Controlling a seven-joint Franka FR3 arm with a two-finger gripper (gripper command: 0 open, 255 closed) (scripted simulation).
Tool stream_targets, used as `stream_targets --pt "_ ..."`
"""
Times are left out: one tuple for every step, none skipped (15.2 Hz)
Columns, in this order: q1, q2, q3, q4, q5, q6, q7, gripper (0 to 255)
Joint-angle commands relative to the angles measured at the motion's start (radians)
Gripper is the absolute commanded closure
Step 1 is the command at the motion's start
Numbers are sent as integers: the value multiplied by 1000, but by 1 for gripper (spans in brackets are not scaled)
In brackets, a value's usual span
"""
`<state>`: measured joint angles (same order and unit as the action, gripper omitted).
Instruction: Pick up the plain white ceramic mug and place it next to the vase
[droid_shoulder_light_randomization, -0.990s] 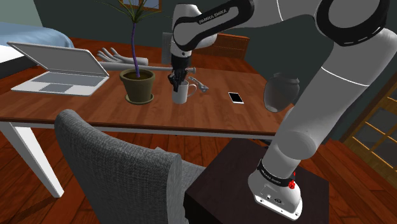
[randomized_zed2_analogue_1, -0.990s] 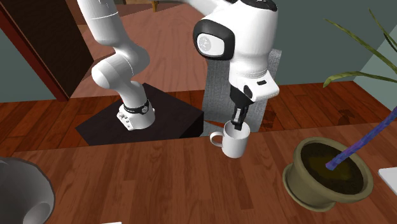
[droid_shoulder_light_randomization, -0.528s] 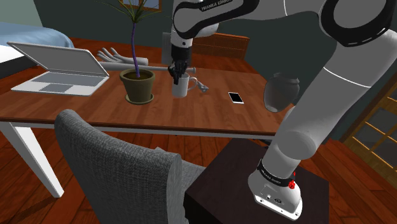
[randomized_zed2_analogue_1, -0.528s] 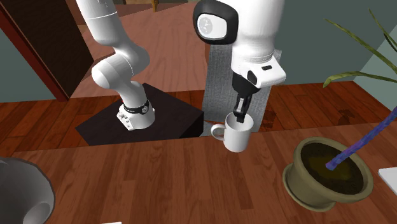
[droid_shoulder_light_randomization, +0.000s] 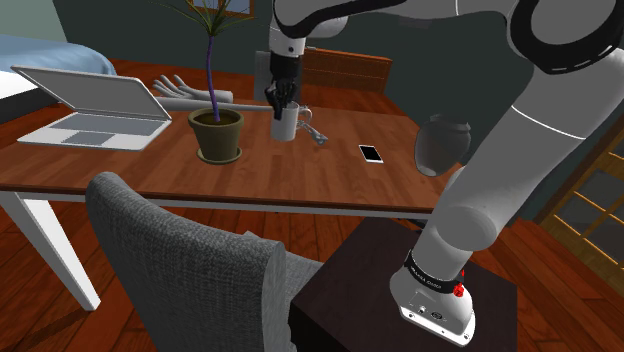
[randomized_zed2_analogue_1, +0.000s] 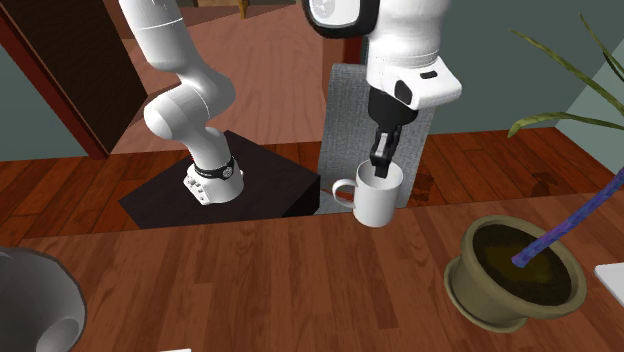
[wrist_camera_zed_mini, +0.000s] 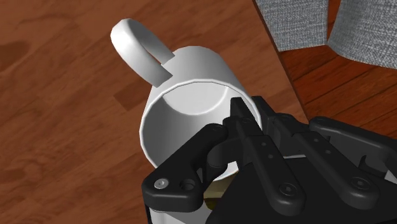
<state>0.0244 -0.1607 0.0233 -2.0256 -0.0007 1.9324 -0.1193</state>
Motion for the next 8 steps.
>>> stream_targets --pt "0 0 0 27 0 -28 -1 255" --pt "0 -1 0 40 0 -41 -1 255" --pt "0 -2 -1 52 0 -54 -1 255" --pt "0 -2 -1 65 0 -68 -1 255" --pt "0 -2 -1 79 0 -81 -1 255" --pt "0 -2 -1 92 0 -95 -1 255" --pt "0 -2 -1 106 0 -108 -1 255" --pt "0 -1 -1 120 0 -122 -1 255"
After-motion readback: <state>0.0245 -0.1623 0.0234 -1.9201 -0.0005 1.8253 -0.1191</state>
